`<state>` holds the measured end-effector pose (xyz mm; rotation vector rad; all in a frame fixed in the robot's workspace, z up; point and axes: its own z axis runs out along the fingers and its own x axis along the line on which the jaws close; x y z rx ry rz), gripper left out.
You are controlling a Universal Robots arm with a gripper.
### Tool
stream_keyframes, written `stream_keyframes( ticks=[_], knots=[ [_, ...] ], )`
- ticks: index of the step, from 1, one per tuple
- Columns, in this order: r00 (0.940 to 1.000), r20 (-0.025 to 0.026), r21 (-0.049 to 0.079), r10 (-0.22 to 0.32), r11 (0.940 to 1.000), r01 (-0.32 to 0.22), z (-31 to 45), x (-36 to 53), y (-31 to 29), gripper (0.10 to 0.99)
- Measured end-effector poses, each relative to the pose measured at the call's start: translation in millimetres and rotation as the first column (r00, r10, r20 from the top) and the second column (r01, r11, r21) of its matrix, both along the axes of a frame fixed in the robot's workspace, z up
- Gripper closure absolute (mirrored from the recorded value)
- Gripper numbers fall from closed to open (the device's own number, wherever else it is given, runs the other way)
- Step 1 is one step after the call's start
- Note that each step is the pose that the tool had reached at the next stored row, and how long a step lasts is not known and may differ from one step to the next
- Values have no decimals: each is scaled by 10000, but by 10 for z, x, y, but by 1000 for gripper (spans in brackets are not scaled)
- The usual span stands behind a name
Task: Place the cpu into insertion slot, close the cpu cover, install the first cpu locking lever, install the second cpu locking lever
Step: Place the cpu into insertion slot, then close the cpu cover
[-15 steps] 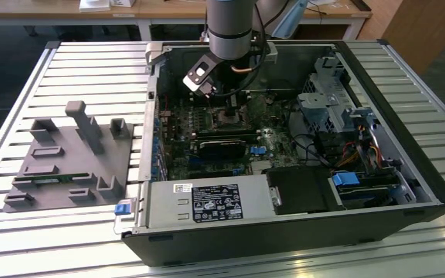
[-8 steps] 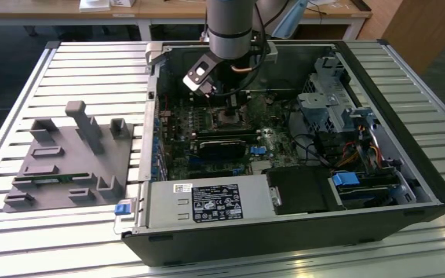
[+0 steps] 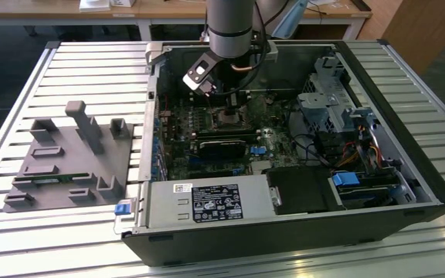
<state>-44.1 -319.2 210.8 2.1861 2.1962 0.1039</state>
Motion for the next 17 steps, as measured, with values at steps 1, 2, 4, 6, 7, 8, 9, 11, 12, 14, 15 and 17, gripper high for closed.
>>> stream_keyframes(
  ticks=[1,2,4,6,7,8,9,11,12,14,15,17],
  knots=[
    [10000,0,0,-1,10000,1,1,0,0,980],
    [10000,-1,-2,-1,10000,1,3,0,0,980],
    [10000,-1,-1,-2,10000,2,5,0,0,980],
    [10000,-2,-3,-3,10000,3,9,0,0,980],
    [10000,-3,-5,-3,10000,3,12,0,-1,980],
    [10000,-3,-4,-3,10000,3,16,-1,-1,980],
    [10000,-2,-2,-3,10000,3,19,0,0,980],
    [10000,-2,-3,-3,10000,3,28,0,0,980],
    [10000,-2,-2,-3,10000,3,34,0,0,980],
    [10000,-1,-2,-3,10000,3,46,0,0,980],
    [10000,-2,-2,-3,10000,3,51,0,0,980],
    [10000,-1,-2,-3,10000,3,64,0,0,980]
  ],
)
